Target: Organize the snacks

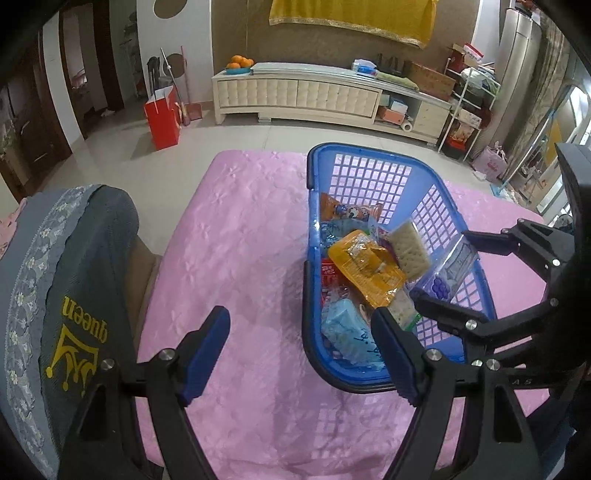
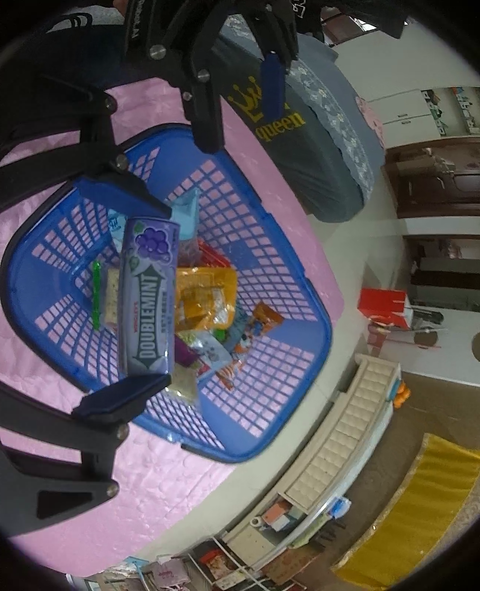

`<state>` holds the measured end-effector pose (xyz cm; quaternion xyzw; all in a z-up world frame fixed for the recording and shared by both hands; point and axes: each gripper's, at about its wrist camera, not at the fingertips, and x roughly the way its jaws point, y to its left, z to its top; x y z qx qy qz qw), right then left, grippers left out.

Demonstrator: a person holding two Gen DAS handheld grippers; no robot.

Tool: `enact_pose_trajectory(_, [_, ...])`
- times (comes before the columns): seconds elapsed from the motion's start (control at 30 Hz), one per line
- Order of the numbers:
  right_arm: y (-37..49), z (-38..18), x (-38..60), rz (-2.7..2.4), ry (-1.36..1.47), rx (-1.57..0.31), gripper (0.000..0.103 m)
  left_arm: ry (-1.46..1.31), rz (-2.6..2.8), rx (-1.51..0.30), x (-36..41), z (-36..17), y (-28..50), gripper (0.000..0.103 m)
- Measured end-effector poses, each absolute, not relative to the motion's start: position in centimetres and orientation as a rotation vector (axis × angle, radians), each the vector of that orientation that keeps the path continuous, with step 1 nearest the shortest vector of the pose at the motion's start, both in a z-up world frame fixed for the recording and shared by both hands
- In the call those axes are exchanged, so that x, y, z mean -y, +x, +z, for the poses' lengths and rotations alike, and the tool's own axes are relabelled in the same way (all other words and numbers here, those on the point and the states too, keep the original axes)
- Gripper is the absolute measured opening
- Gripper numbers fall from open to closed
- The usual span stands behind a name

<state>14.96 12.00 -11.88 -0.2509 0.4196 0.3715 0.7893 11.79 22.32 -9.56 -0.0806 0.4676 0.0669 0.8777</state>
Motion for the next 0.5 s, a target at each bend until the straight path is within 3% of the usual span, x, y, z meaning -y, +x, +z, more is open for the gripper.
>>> enact_pose_trajectory(0.23, [14.7,-12.2,-11.9,0.793,-0.562,-0.930,0.088,-0.174,0.134,-0.971,-22.5,-9.4,11.2,0.077])
enact_pose_trajectory(0.5, [13.2,-7.8,-6.8,0.726,-0.364,-0.856,0.089,-0.131,0.146,-0.855,-19.8,-6.0,8.7,0.077])
